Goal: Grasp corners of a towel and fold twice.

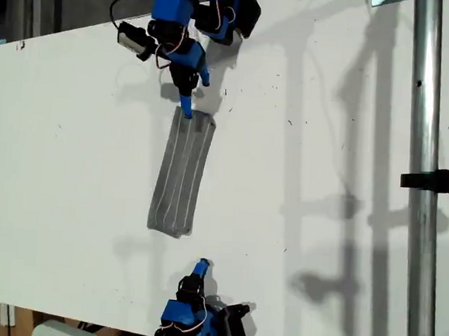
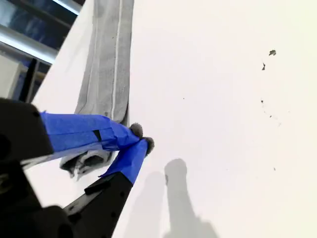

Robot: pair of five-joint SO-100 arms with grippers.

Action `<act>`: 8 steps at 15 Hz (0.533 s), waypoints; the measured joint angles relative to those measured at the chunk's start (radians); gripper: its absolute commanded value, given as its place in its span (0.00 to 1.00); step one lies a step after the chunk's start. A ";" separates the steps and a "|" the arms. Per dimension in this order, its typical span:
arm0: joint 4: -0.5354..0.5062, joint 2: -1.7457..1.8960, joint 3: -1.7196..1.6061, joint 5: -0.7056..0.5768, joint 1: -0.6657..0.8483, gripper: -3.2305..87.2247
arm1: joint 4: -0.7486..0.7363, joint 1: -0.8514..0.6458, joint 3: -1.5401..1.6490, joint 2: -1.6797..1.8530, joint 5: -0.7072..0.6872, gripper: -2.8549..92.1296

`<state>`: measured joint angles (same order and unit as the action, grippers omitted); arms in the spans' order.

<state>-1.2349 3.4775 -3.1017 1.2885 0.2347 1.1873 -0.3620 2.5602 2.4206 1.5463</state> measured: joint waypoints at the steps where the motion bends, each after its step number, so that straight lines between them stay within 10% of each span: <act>1: 0.000 0.000 0.000 0.005 0.002 0.01 | -0.089 -0.032 -0.021 -0.118 -0.018 0.52; 8: -0.003 0.000 0.000 0.006 -0.005 0.01 | -0.492 -0.058 -0.295 -0.778 -0.055 0.41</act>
<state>-1.2379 3.4775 -3.1017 1.2947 0.2301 0.6949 -0.4203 2.2657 1.6429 1.4910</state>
